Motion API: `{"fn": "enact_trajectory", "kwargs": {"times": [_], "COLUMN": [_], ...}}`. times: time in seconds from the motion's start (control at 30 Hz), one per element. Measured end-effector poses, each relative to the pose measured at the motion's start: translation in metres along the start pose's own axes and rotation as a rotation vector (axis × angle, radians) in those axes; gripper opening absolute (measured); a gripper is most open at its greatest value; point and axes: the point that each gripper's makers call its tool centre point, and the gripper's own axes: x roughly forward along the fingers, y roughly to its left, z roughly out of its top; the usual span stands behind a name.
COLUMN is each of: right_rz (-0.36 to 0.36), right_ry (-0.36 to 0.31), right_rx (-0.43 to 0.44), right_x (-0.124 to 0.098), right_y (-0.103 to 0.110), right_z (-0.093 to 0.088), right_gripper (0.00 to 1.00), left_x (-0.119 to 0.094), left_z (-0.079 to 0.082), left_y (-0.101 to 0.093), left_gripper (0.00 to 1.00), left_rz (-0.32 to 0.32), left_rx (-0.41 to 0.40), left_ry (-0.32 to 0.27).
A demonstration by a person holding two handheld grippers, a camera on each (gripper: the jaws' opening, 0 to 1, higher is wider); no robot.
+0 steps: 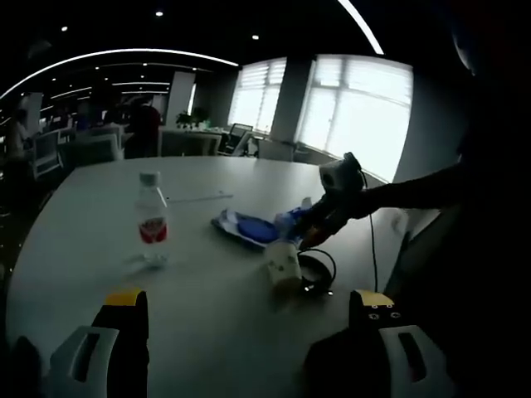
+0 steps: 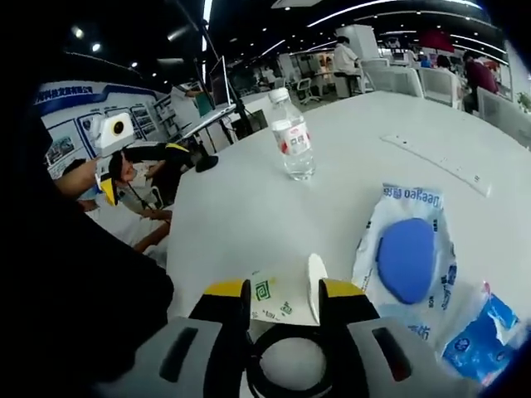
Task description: Arrange the tabletop items into an orderly group along one side of the table until the central work area is clear of visible clutter.
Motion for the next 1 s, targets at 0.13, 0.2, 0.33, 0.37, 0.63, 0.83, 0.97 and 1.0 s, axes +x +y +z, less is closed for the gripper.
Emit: {"fn": "enact_trajectory", "kwargs": {"times": [0.13,0.2,0.33,0.37,0.63,0.83,0.97,1.0], "right_rz": [0.019,0.03,0.05,0.053,0.097,0.133,0.147,0.149], "right_ry": [0.007,0.01,0.018,0.018,0.019,0.009,0.009,0.011], "right_rx": [0.013,0.023,0.034,0.032,0.043,0.026,-0.009,-0.02], "right_x": [0.003,0.005,0.008,0.008,0.005,-0.003,-0.008,-0.009], "right_y": [-0.001,-0.003,-0.002,-0.001,0.009,0.025,0.038,0.04], "right_z": [0.0,-0.001,-0.002,-0.002,-0.001,0.004,0.008,0.008], "right_gripper": [0.23,0.21,0.13,0.12,0.04,0.0,0.0,0.0], "left_x": [-0.003,-0.003,-0.003,-0.003,-0.002,-0.001,-0.001,-0.001], "left_z": [0.008,0.011,0.013,0.013,0.01,0.008,0.008,0.008], "left_y": [-0.002,-0.003,-0.003,-0.003,-0.003,-0.008,-0.006,-0.006], "left_gripper": [1.0,0.99,0.99,0.99,0.99,0.99,0.99,0.99], "left_rz": [0.001,0.004,0.007,0.01,0.006,-0.019,-0.023,-0.024], "left_rx": [-0.034,-0.037,-0.039,-0.038,-0.043,-0.009,-0.008,-0.007], "left_ry": [-0.036,-0.044,-0.047,-0.046,-0.041,-0.02,-0.019,-0.019]}}
